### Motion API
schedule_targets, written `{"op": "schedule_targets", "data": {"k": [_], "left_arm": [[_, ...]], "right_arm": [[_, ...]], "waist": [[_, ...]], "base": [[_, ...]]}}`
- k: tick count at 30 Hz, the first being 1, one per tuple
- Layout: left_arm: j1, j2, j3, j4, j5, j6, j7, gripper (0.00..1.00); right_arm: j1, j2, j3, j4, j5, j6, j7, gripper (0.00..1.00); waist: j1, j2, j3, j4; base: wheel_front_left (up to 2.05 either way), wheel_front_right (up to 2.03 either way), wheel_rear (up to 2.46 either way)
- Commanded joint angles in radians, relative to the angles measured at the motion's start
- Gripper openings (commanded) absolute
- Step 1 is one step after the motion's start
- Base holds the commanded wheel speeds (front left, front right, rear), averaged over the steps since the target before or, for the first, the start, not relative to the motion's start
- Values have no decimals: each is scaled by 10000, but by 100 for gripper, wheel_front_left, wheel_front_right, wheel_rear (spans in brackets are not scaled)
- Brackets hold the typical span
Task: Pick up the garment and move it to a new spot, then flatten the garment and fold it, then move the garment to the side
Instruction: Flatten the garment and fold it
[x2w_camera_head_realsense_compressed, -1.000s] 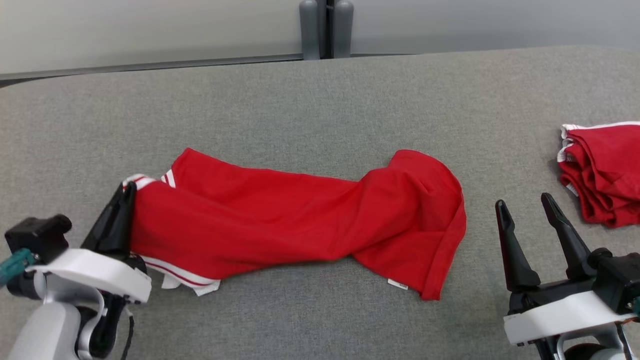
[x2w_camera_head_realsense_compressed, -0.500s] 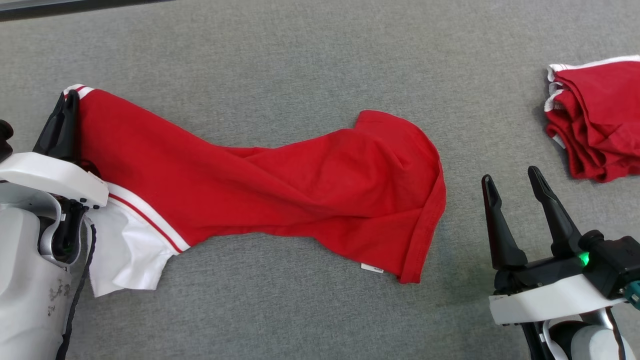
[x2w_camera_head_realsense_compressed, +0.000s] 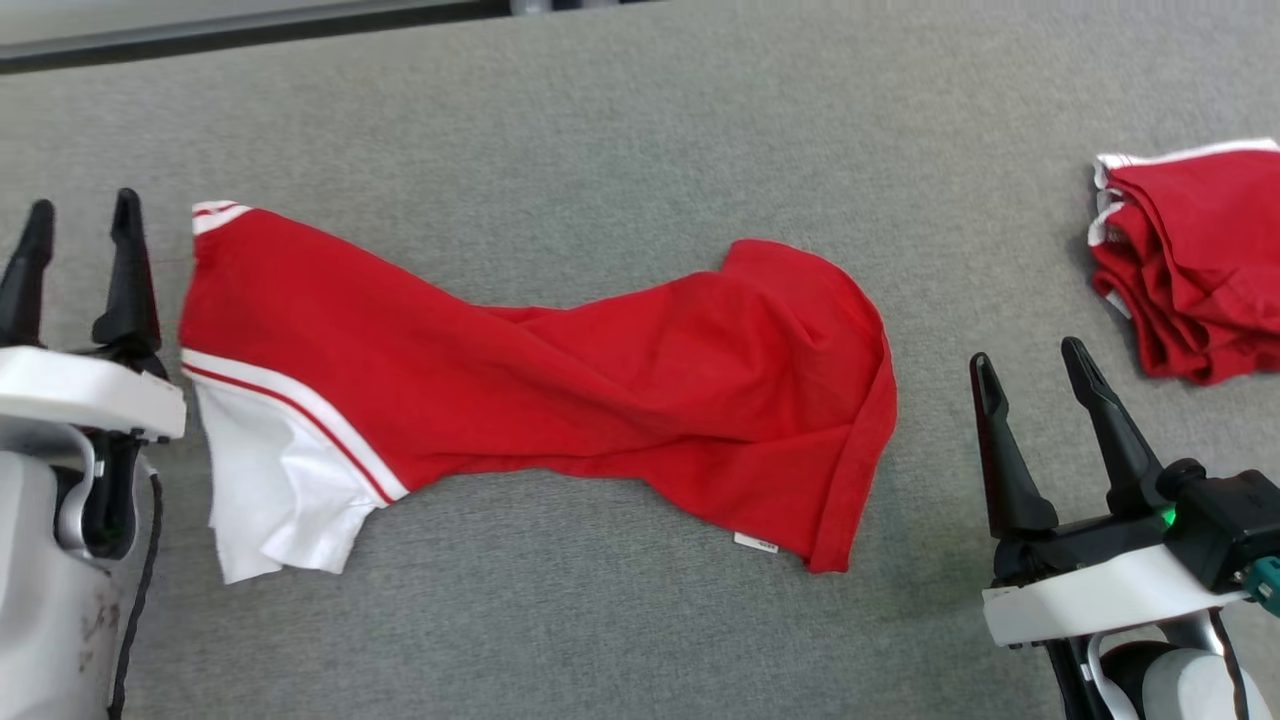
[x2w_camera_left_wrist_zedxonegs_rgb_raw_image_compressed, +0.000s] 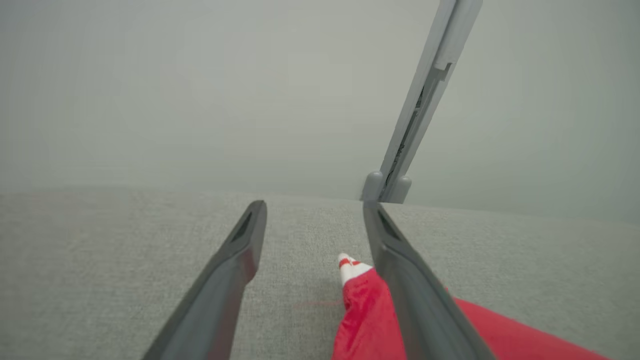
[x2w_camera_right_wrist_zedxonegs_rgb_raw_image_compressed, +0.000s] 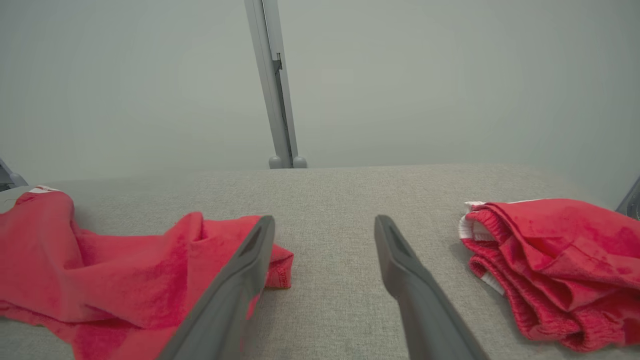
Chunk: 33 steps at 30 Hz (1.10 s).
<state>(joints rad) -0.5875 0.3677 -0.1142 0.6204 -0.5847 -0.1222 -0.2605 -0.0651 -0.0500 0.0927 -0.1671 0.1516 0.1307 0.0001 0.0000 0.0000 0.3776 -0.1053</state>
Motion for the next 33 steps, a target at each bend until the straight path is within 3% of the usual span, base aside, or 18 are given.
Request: {"op": "schedule_targets", "data": {"k": [1,6,12,21,33], "left_arm": [[525,-9,349,-714,349,137,-45,100],[2254,-379,1061,-2765,1165,385,-49,100],[4136,-680,1194,-4166,1648,624,-50,100],[5872,-928,751,-5190,1957,1070,385,100],[6234,-859,653,-5671,1942,1244,659,100]], "right_arm": [[68,-15,-43,29,-81,-3,67,100],[311,-15,-132,113,-140,-1,267,100],[656,-15,-126,164,-213,-1,553,100],[1345,-15,-175,35,-239,-1,937,100],[1603,-15,-212,-276,-149,-1,1057,100]], "waist": [[0,0,-357,299],[0,0,-1106,650],[0,0,-1975,874],[0,0,-2964,1002],[0,0,-2969,1082]], "base": [[0,0,0],[0,0,0],[0,0,0],[0,0,0],[0,0,0]]}}
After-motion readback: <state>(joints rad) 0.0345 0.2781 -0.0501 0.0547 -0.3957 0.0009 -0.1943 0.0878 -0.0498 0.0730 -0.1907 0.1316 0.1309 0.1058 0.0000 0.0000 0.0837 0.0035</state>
